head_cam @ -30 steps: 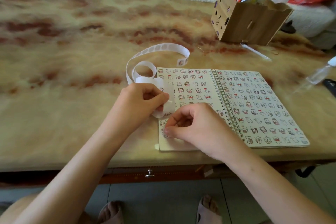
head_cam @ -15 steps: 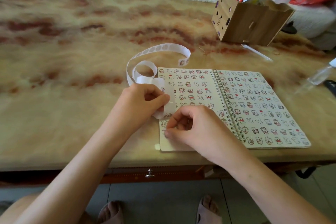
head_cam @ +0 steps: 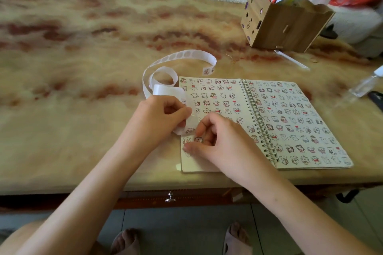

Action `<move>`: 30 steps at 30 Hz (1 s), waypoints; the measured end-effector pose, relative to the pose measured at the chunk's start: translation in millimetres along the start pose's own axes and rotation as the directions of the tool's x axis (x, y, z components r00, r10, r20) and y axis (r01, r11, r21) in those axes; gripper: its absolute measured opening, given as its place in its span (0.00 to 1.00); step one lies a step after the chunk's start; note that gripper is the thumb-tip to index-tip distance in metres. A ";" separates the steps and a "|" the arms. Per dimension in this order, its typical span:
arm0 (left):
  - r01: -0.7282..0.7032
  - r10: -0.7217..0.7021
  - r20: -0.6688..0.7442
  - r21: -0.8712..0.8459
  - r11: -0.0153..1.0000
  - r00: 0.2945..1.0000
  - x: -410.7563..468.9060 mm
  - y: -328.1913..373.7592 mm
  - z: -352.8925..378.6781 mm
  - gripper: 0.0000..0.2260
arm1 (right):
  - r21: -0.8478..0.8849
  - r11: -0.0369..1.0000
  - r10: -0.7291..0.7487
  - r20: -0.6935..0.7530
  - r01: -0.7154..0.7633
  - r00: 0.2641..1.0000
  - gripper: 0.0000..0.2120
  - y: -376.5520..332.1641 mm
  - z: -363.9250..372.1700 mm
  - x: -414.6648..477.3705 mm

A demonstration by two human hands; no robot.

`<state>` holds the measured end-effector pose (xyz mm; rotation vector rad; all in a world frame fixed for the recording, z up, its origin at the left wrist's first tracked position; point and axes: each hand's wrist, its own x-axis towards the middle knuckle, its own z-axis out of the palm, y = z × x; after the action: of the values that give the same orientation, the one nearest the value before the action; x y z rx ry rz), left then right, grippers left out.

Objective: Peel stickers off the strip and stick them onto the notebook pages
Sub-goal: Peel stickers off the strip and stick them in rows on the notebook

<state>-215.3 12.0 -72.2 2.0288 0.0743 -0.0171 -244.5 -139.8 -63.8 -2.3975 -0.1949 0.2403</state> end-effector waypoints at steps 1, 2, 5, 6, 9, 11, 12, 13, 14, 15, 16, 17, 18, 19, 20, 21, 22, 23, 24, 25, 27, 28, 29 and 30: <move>-0.001 0.001 -0.001 0.001 1.000 1.000 0.4 -0.1 0.3 0.07 | -0.024 1.000 -0.007 -0.004 0.007 1.000 0.14 -0.3 0.8 0.4; -0.002 0.002 -0.002 0.002 1.000 1.000 0.5 -0.1 0.4 0.07 | -0.033 0.999 -0.009 -0.003 0.009 1.000 0.13 0.0 0.8 0.8; -0.004 0.004 0.003 0.004 1.000 1.000 0.2 -0.3 0.1 0.07 | 0.000 1.000 0.003 0.015 -0.003 1.000 0.10 2.5 -2.9 2.2; -0.004 0.004 0.005 0.005 1.000 1.000 -0.2 -0.4 -0.3 0.07 | 0.016 1.000 0.006 0.020 -0.006 1.000 0.09 3.3 -4.1 2.6; -0.007 0.007 0.007 0.014 1.000 1.000 -1.0 -0.3 -0.7 0.07 | 0.053 0.999 0.005 0.043 -0.007 0.999 0.13 2.2 -4.7 1.9; -0.004 0.004 0.006 0.012 1.000 1.000 -1.0 0.1 -0.6 0.07 | 0.045 0.999 0.005 0.061 -0.008 0.998 0.15 1.3 -5.0 1.3; -0.003 0.003 0.006 0.014 1.000 1.000 -1.0 0.3 -0.6 0.07 | 0.038 0.999 0.005 0.073 -0.008 0.997 0.15 1.4 -5.6 1.3; -0.002 0.002 0.005 0.014 1.000 1.000 -0.8 0.1 -0.5 0.07 | 0.041 0.999 0.005 0.086 -0.009 0.996 0.13 2.0 -6.6 1.5; 0.000 0.000 0.006 0.010 1.000 1.000 -0.5 0.0 -0.4 0.07 | 0.054 0.998 0.006 0.095 -0.011 0.995 0.12 3.1 -7.8 2.0; 0.002 -0.002 0.007 0.005 1.000 1.000 -0.4 0.0 -0.4 0.07 | 0.076 0.997 0.008 0.097 -0.015 0.995 0.10 4.3 -9.1 2.8; 0.002 -0.002 0.008 -0.001 1.000 1.000 -0.4 0.0 -0.5 0.07 | 0.107 0.994 0.008 0.092 -0.018 0.996 0.09 5.5 -10.1 3.6; 0.001 -0.001 0.005 -0.009 1.000 1.000 -0.6 0.1 -0.6 0.08 | 0.158 0.987 0.006 0.077 -0.018 0.997 0.08 5.9 -10.9 4.4; -0.003 0.003 -0.002 -0.018 1.000 1.000 -0.8 0.8 -1.1 0.08 | 0.227 0.974 -0.001 0.052 -0.010 0.999 0.07 6.1 -11.7 4.8; -0.011 0.011 -0.013 -0.028 1.000 1.000 -0.8 1.9 -1.7 0.08 | 0.292 0.957 -0.011 0.013 0.007 1.000 0.07 6.2 -12.2 5.4; -0.021 0.020 -0.026 -0.041 0.999 0.999 -0.8 3.3 -2.7 0.08 | 0.331 0.943 -0.023 -0.036 0.034 0.999 0.06 6.4 -12.8 6.0; -0.033 0.030 -0.039 -0.061 0.998 0.999 -0.4 4.6 -3.7 0.08 | 0.347 0.936 -0.036 -0.087 0.064 0.996 0.06 6.3 -13.1 6.7; -0.046 0.041 -0.049 -0.091 0.995 0.998 -0.2 6.0 -4.6 0.08 | 0.359 0.929 -0.049 -0.130 0.093 0.990 0.06 5.6 -13.0 7.4; -0.057 0.051 -0.054 -0.126 0.990 0.997 0.3 7.0 -5.3 0.07 | 0.381 0.917 -0.060 -0.162 0.118 0.985 0.07 4.6 -12.5 8.3; -0.064 0.056 -0.054 -0.162 0.985 0.997 0.6 8.0 -5.6 0.08 | 0.409 0.902 -0.067 -0.183 0.138 0.981 0.07 3.6 -11.7 9.0; -0.065 0.057 -0.049 -0.194 0.979 0.997 0.4 8.7 -5.8 0.08 | 0.433 0.888 -0.072 -0.198 0.153 0.977 0.07 2.8 -10.4 9.6; -0.061 0.054 -0.036 -0.239 0.969 0.998 -0.1 9.5 -6.0 0.08 | 0.455 0.873 -0.077 -0.223 0.174 0.972 0.07 1.3 -8.1 10.5; -0.059 0.053 -0.032 -0.250 0.966 0.998 -0.3 9.7 -6.2 0.08 | 0.461 0.868 -0.081 -0.235 0.185 0.969 0.06 1.2 -7.4 11.0; -0.058 0.052 -0.030 -0.258 0.964 0.998 -0.5 10.0 -6.3 0.09 | 0.469 0.862 -0.084 -0.247 0.194 0.966 0.06 1.4 -7.2 11.8; -0.052 0.048 -0.024 -0.269 0.962 0.999 -0.8 10.5 -6.6 0.09 | 0.476 0.857 -0.082 -0.258 0.200 0.963 0.06 1.8 -7.3 12.6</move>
<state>-215.6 13.3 -59.8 1.7572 0.0340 0.0406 -230.5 -143.2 -61.2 -1.8624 -0.1762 -0.0565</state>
